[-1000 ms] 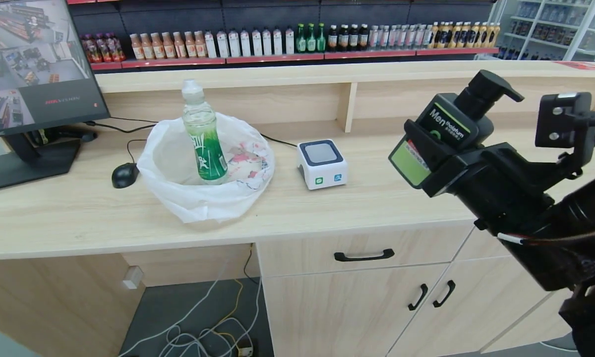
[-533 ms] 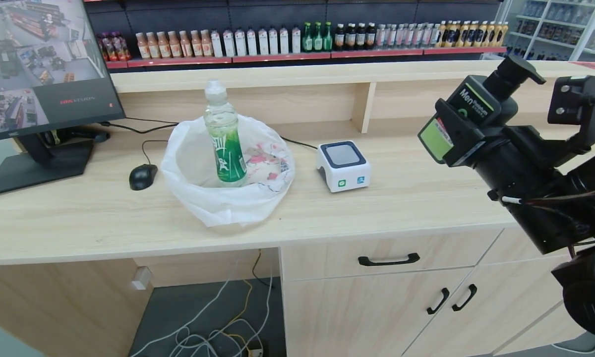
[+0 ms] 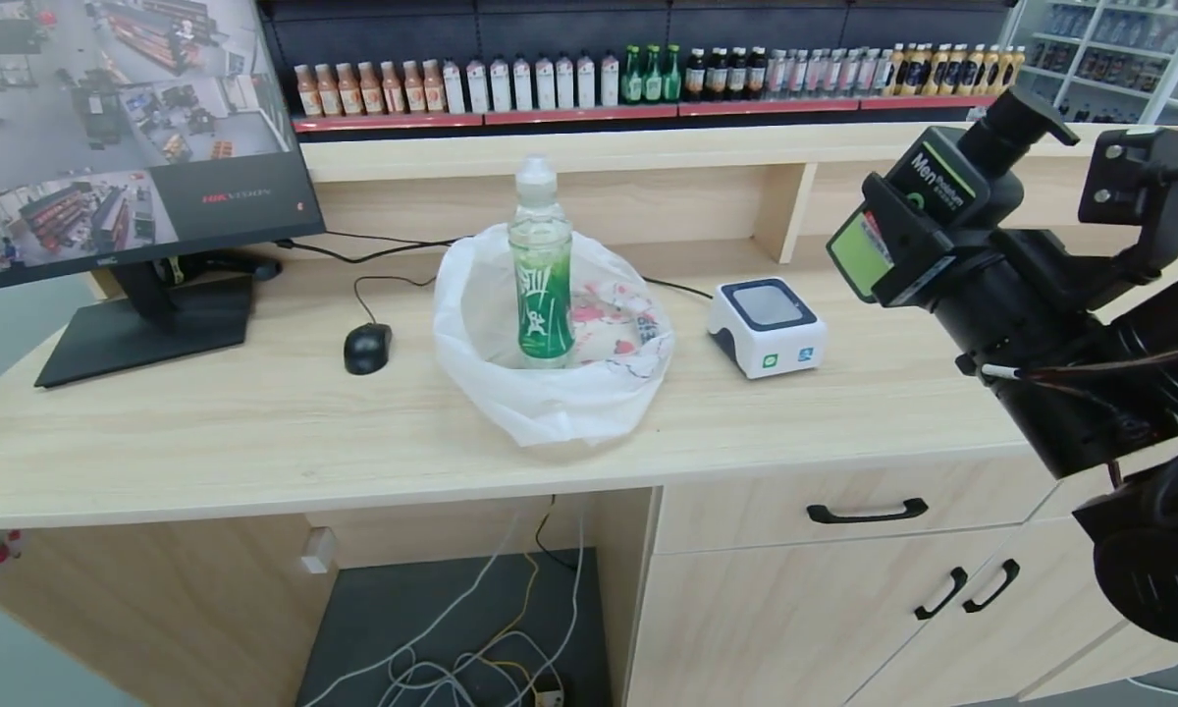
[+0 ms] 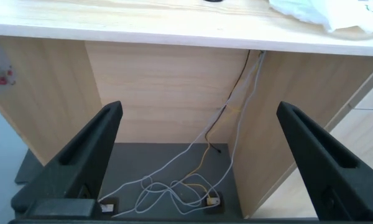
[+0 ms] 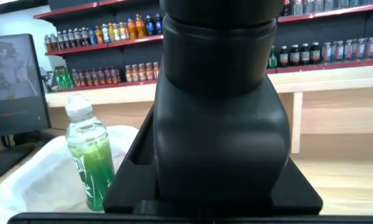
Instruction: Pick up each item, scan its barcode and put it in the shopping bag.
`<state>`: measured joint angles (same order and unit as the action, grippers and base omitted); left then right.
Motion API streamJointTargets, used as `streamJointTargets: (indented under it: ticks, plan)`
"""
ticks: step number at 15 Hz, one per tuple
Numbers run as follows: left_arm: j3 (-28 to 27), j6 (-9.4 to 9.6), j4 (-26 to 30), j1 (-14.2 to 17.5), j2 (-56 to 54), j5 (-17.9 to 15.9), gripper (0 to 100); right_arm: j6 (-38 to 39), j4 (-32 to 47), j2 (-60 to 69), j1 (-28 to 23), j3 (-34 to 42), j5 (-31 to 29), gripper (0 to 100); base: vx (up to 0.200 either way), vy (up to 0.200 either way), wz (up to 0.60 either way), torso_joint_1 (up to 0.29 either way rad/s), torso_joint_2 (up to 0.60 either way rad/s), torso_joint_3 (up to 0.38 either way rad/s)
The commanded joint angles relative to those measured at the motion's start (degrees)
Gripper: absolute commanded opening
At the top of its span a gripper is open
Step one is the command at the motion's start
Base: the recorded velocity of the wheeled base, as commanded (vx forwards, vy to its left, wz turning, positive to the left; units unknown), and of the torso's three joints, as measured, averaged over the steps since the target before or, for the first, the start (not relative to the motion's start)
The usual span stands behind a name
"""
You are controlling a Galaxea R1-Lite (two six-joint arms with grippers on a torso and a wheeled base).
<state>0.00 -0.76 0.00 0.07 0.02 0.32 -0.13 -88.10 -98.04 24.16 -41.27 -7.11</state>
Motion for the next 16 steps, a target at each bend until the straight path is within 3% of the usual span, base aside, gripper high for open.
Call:
streamJointTargets:
  ticks: [1, 4, 16]
  plan:
    - [0.0, 0.05, 0.0, 0.01, -0.02, 0.03, 100, -0.04, 0.03, -0.31, -0.08, -1.01, -0.01, 0, 0.0, 0.2, 0.0, 0.002, 0.0, 0.002]
    - [0.0, 0.14, 0.0, 0.01, -0.02, 0.03, 100, -0.04, 0.03, -0.49, -0.08, -1.54, -0.01, 0, 0.0, 0.2, 0.0, 0.004, 0.0, -0.001]
    - [0.0, 0.23, 0.0, 0.01, -0.02, 0.03, 100, -2.06, 1.18, -2.69, 3.61, -0.4, 0.52, 0, 0.0, 0.0, 0.0, 0.0, 0.0, 0.0]
